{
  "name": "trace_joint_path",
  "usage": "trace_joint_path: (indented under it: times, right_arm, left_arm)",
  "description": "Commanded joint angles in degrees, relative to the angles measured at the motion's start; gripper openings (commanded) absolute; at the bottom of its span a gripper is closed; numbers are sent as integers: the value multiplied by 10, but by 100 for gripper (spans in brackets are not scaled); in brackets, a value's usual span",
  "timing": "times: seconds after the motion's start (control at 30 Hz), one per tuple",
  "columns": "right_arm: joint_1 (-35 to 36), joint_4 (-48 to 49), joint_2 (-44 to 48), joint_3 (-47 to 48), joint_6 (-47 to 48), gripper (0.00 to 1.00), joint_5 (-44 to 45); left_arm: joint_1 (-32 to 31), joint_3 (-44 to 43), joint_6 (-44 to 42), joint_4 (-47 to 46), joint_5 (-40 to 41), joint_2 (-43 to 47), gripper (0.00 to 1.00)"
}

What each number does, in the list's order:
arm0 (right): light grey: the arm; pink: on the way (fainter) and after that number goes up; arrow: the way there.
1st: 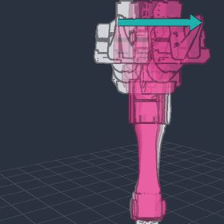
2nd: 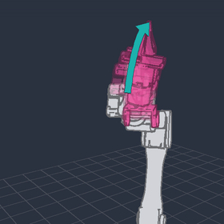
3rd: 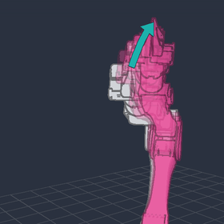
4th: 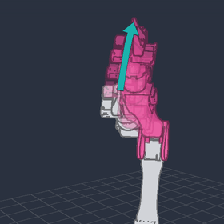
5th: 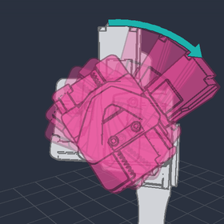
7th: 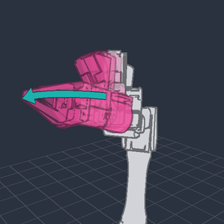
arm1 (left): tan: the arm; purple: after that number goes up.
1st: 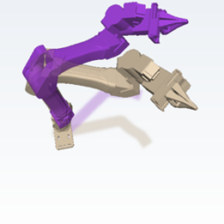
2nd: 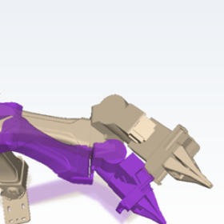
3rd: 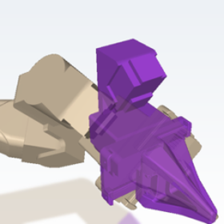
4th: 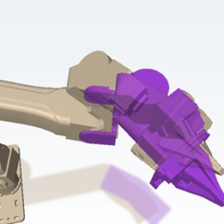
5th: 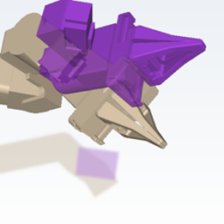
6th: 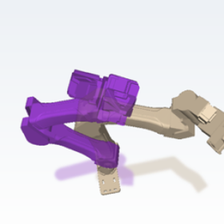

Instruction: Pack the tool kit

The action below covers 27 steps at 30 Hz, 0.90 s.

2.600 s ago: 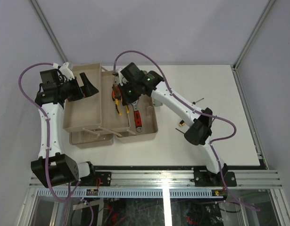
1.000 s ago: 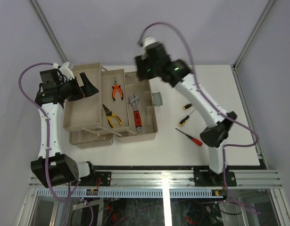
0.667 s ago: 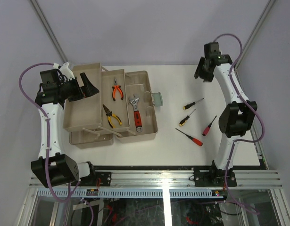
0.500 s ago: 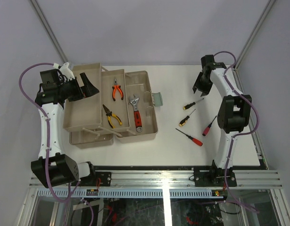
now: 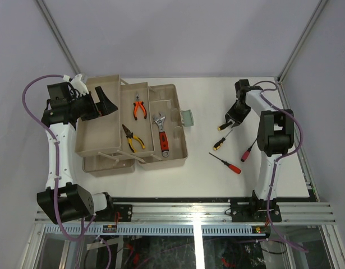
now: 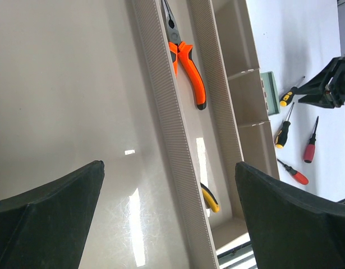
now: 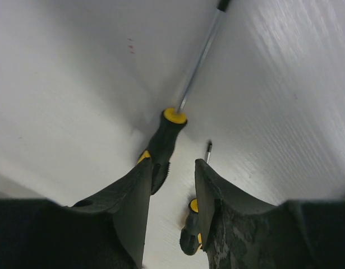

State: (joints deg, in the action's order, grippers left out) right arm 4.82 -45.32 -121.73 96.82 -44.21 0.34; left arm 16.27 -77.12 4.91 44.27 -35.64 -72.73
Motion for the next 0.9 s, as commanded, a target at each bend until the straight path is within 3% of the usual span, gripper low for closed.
trace_joint_path:
  times: [0.0,0.6,0.67,0.8,0.87]
  right_arm:
    - [-2,17,9,-21,-48,43,4]
    - [-2,-20,-77,34,-41,45,-2]
    - [-2,-13,-78,21,-38,36,-6]
    - [-2,28,-42,-9,-36,1,-27]
    - [-2,56,-12,-12,-31,0,-38]
  left_arm:
    - [2,3,7,-17,-13,13,100]
    - [2,11,9,-23,-10,23,100]
    - [2,11,9,-23,-9,25,100]
    - [2,4,4,-23,-13,27,100]
    - [2,-10,-2,-22,-29,25,100]
